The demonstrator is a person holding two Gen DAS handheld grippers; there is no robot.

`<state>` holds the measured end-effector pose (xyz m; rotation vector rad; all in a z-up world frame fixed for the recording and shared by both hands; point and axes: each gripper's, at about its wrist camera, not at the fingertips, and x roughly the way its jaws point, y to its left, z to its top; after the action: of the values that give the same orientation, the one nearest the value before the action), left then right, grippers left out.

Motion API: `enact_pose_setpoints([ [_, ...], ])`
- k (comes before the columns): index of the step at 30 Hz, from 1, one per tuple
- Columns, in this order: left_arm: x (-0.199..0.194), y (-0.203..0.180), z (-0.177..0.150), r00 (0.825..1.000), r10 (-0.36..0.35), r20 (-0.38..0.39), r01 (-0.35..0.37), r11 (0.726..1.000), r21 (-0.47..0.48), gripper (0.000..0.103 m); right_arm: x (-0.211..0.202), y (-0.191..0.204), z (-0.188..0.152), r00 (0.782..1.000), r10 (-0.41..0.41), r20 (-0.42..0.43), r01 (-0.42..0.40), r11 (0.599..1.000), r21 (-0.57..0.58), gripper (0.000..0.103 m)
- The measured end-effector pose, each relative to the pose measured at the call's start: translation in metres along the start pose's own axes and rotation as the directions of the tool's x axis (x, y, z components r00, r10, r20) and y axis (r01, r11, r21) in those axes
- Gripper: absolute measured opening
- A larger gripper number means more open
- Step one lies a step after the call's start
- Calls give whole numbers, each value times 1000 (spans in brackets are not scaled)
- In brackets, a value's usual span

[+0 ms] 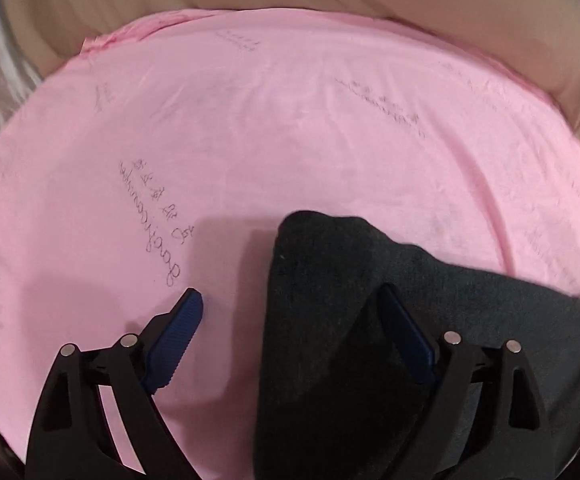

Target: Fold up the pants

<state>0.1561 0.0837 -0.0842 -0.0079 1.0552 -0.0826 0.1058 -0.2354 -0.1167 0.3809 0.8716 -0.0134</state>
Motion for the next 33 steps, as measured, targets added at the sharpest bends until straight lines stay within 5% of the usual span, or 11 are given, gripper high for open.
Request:
enact_pose_setpoints([
  [2, -4, 3, -1, 1000, 14, 21, -14, 1000, 4, 88, -19, 23, -8, 999, 24, 47, -21, 997, -73, 10],
  [4, -9, 1, -4, 999, 22, 31, -22, 1000, 9, 88, -17, 36, -22, 998, 61, 1, -60, 991, -120, 9],
  [6, -21, -1, -10, 998, 33, 54, -33, 999, 14, 87, 4, 27, -37, 995, -65, -78, 54, 990, -129, 2],
  [8, -44, -4, -16, 995, 23, 97, -27, 999, 38, 87, -7, 25, -46, 998, -17, -68, 12, 998, -66, 7],
  [9, -53, -5, -18, 993, 20, 114, -26, 998, 49, 87, -20, 36, -50, 999, 15, -45, -18, 996, -85, 14],
  [12, -78, -12, -31, 991, 11, 135, -23, 996, 90, 87, -31, 63, -63, 998, 57, -36, -62, 986, -157, 14],
  [15, -89, -20, -47, 991, 11, 136, -28, 992, 124, 87, -14, 65, -88, 995, -18, -102, -5, 976, -219, 10],
  [19, -91, -25, -66, 988, 71, 139, -93, 982, 161, 87, -36, 60, -92, 996, -10, -86, -6, 984, -177, 10],
  [27, -91, -24, -88, 989, 84, 118, -105, 978, 178, 87, -42, 49, -103, 997, -2, -82, -8, 993, -117, 5],
  [30, -91, -20, -93, 990, 89, 107, -107, 979, 175, 87, -58, 43, -103, 999, -17, -36, 13, 995, -100, 10],
  [33, -95, -10, -100, 993, 68, 93, -82, 984, 160, 88, -73, 27, -106, 998, -59, 7, 59, 998, -32, 27],
])
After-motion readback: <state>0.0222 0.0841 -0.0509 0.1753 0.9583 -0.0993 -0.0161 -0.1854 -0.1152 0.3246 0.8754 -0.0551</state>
